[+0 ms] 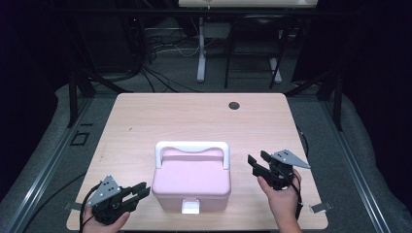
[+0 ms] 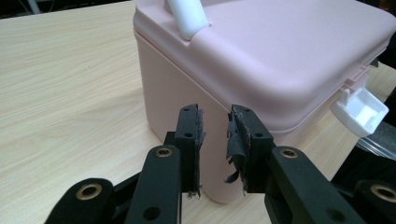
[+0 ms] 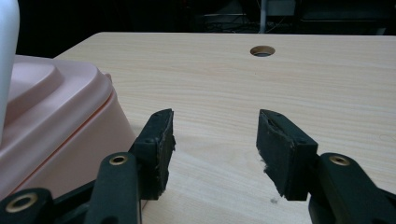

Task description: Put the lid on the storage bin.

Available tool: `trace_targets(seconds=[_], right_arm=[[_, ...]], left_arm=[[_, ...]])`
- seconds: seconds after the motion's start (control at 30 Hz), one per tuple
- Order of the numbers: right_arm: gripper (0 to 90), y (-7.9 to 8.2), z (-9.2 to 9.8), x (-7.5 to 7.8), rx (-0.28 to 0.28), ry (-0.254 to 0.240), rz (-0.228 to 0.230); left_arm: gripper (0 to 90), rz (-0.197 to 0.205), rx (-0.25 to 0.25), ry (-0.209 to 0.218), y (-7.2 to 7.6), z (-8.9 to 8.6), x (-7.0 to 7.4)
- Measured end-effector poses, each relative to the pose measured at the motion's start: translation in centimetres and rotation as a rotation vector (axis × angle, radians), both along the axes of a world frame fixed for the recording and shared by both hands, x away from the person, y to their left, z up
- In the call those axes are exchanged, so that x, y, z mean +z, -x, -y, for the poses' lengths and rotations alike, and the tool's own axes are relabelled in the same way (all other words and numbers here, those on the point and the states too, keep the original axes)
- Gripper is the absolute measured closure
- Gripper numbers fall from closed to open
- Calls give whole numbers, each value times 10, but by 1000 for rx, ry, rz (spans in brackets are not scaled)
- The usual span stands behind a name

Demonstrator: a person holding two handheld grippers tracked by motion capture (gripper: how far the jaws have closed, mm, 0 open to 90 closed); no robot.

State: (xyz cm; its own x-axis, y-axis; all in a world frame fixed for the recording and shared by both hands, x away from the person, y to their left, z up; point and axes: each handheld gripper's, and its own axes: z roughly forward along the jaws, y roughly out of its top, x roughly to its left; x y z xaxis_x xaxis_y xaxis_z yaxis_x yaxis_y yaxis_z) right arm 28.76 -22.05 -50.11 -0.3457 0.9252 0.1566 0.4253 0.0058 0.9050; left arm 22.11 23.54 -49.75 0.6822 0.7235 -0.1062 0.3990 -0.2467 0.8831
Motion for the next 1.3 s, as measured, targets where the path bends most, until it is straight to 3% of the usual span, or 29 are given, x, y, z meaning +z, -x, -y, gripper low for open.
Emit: trace_targets(seconds=[0.33,0.6,1.3], right_arm=[[462,0,0,-1,3,5,-6],[462,-1,0,-2,2,6,-10],[461,1,-3,-6,13,22,-16]], left_arm=[[691,-3,26,8,-6,-6,-2],[610,-1,72,18,-14,-9,-5],[555,-22,147,2,-52,-12,-14]])
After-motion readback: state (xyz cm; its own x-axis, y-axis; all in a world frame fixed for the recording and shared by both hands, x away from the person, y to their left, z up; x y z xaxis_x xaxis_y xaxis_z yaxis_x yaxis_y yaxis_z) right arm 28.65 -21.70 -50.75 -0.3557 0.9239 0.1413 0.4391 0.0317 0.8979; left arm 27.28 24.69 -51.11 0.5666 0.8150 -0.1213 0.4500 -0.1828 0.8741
